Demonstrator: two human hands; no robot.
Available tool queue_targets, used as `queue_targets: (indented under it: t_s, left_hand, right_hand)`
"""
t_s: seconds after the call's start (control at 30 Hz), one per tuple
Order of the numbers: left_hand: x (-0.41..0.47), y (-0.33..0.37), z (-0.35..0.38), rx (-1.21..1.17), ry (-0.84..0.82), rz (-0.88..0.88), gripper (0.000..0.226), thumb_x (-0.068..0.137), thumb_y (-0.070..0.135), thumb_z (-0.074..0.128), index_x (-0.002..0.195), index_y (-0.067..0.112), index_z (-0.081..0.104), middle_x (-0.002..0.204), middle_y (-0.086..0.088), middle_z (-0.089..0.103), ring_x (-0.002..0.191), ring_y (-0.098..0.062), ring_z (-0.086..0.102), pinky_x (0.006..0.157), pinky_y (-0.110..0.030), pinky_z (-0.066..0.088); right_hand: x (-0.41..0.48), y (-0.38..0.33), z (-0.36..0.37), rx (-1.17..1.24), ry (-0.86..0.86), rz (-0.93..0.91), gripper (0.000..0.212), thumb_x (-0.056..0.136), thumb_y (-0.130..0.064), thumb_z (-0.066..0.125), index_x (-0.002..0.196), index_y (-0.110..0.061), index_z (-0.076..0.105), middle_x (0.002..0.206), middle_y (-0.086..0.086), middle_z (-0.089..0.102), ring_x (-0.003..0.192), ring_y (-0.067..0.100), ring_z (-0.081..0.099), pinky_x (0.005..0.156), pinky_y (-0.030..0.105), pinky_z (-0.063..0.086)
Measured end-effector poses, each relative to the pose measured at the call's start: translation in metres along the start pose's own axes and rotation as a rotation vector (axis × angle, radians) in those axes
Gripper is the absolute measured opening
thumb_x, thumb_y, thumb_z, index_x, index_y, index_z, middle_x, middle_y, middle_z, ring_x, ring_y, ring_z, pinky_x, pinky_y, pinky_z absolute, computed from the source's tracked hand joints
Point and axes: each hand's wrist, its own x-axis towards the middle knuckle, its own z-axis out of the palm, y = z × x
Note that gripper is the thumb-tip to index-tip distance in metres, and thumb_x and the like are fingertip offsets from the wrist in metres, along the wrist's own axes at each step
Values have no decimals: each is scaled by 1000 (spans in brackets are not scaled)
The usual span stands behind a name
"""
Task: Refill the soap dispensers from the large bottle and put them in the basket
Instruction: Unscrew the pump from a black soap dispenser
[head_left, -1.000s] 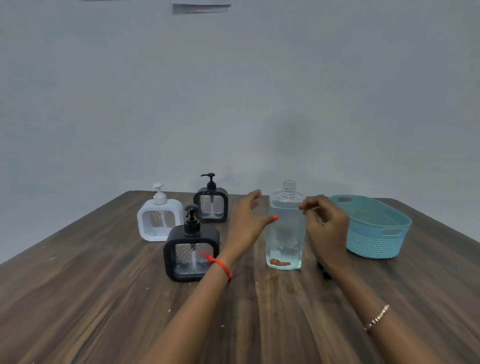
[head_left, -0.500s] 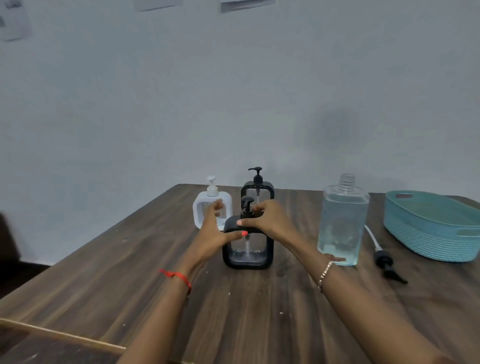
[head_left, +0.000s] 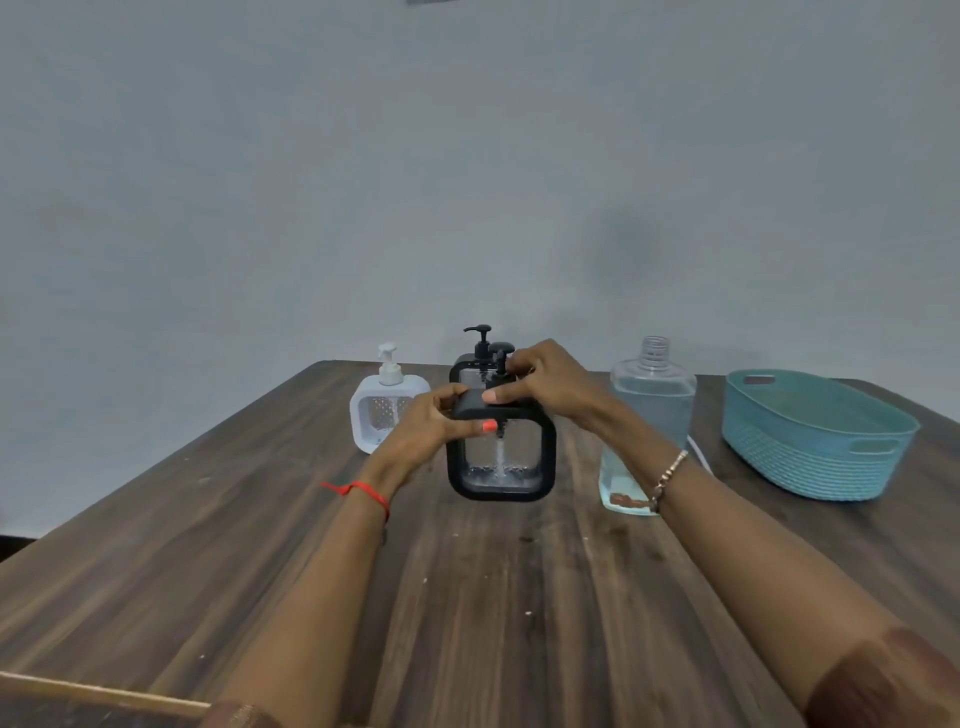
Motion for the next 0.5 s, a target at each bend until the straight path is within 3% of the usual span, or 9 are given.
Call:
queue_targets:
  t_s: [0.07, 0.1, 0.17, 0.23, 0.37, 0.43, 0.5]
  left_hand:
    - [4, 6, 0, -39, -9, 1, 42, 68, 2, 77, 104, 20, 65, 85, 8, 74, 81, -5, 69, 68, -15, 52]
    - [6, 10, -2, -51, -16, 3, 44, 67, 1, 77, 106, 19, 65, 86, 7, 74, 83, -7, 69, 69, -16, 53]
    - [9, 19, -2, -57, -45, 21, 43, 65, 2, 78, 103, 19, 66, 88, 5, 74, 85, -11, 70, 70, -18, 54]
    - [11, 27, 1, -77, -50, 37, 41, 63, 3, 79, 98, 19, 68, 89, 2, 74, 85, -14, 69, 71, -21, 54]
    - [5, 32, 6, -201, -132, 46, 51, 51, 5, 80, 100, 8, 67, 87, -3, 72, 82, -18, 67, 73, -23, 54]
    - [2, 31, 4, -268, -197, 43, 50, 53, 11, 76, 102, 5, 67, 87, -5, 73, 83, -18, 68, 75, -24, 54]
    - [2, 31, 4, -246, -195, 40, 48, 56, 5, 77, 103, 8, 68, 88, -4, 74, 83, -18, 68, 74, -24, 55]
  right_hand:
    - [-1, 0, -8, 53, -38, -56, 22, 70, -11, 78, 84, 4, 70, 83, 30, 66, 69, 25, 58, 71, 36, 46]
    - [-2, 1, -11, 81, -46, -85, 18, 71, -10, 77, 86, 0, 72, 84, 27, 68, 71, 24, 60, 73, 35, 48]
    - [-3, 4, -18, 147, -68, -123, 11, 73, -6, 74, 82, -12, 74, 80, 8, 73, 74, 14, 65, 77, 26, 51]
    - [-2, 6, -25, 213, -100, -140, 17, 76, -1, 70, 82, -17, 73, 77, -7, 73, 76, 7, 67, 74, 16, 51]
    - [-1, 6, -33, 340, -198, -164, 18, 79, 5, 64, 89, -8, 70, 82, -5, 74, 83, 10, 68, 78, 18, 51]
    - [-3, 5, -33, 386, -280, -178, 18, 78, 3, 63, 94, -4, 68, 88, -3, 73, 88, 14, 67, 82, 21, 51]
    - [-3, 7, -36, 392, -305, -160, 25, 78, 3, 63, 103, -1, 65, 93, -3, 73, 94, 14, 66, 85, 21, 51]
